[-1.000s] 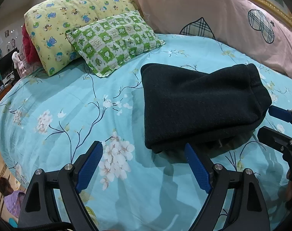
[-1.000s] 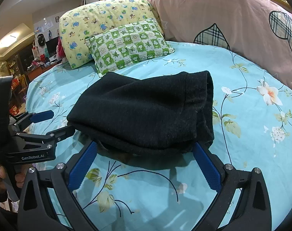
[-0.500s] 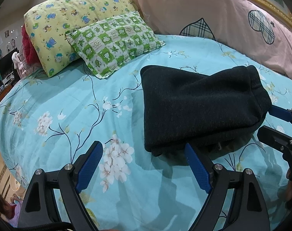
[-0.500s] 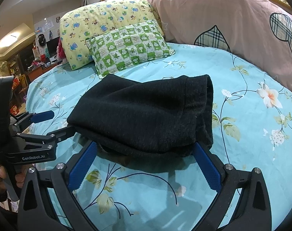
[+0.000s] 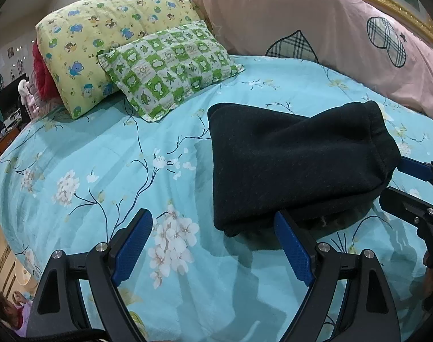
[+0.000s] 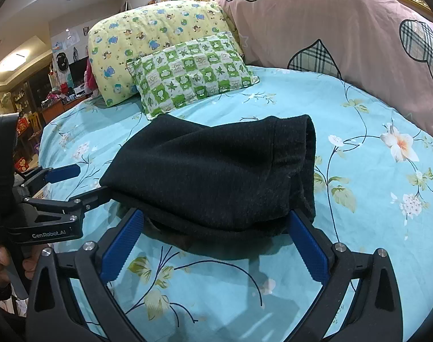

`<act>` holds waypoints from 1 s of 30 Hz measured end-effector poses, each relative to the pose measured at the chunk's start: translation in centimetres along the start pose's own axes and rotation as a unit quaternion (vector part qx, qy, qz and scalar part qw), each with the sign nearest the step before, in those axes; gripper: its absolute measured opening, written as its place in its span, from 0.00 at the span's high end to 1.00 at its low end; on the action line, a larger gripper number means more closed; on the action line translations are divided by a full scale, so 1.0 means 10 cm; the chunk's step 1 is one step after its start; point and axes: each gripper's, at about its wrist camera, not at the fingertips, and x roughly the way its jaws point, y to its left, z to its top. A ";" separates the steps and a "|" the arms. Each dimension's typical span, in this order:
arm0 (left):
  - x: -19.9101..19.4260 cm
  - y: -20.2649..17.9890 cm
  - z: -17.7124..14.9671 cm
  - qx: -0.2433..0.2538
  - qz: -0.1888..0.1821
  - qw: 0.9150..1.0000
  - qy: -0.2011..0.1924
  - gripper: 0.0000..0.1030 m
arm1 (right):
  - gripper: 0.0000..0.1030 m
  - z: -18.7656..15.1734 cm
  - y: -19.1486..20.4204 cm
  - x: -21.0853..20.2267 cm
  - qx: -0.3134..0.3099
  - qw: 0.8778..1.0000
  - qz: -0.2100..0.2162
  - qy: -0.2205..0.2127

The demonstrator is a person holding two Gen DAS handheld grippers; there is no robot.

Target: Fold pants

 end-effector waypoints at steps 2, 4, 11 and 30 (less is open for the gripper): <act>0.00 0.01 0.00 -0.001 0.001 1.000 0.000 0.15 | 0.03 0.02 -0.01 0.00 0.001 1.000 0.001 0.000; 0.00 0.02 0.00 -0.004 0.002 1.000 0.000 0.15 | 0.02 0.01 -0.01 0.00 0.000 1.000 0.000 -0.001; 0.02 0.02 0.02 -0.007 -0.004 1.000 -0.001 0.15 | 0.02 0.02 0.00 0.00 0.000 1.000 -0.001 -0.001; 0.05 0.04 0.10 -0.025 -0.016 1.000 0.006 0.15 | 0.02 0.03 -0.13 -0.02 0.013 1.000 -0.007 -0.005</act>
